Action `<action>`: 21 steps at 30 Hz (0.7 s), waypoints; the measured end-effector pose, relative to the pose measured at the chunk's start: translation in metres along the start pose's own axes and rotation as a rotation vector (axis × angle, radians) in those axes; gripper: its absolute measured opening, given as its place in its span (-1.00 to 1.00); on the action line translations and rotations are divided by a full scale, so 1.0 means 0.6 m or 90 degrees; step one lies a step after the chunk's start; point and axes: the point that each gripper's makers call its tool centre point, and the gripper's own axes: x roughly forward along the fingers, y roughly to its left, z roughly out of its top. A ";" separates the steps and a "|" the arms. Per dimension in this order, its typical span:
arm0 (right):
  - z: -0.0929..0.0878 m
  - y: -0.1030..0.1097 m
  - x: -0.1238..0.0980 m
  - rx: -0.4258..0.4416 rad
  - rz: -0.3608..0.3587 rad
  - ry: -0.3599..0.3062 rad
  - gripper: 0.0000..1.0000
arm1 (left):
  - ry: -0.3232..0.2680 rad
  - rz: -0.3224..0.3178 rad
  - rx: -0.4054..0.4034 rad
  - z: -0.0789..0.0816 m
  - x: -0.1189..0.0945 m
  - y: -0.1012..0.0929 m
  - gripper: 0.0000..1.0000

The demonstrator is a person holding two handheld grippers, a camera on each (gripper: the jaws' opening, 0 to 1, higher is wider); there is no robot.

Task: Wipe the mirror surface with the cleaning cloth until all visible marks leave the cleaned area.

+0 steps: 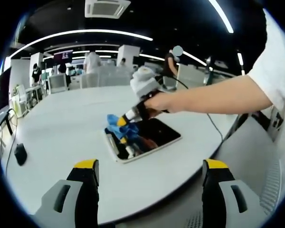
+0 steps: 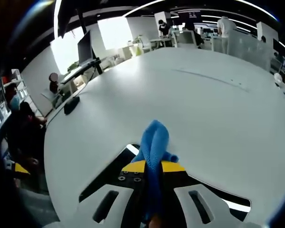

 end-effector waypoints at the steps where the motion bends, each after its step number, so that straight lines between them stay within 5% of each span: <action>1: 0.000 -0.001 0.000 0.000 -0.001 0.000 -0.90 | 0.000 0.000 0.000 0.000 0.000 0.000 0.80; 21: -0.003 -0.001 -0.001 0.001 -0.005 0.000 -0.90 | 0.001 -0.002 0.001 0.000 0.001 -0.002 0.79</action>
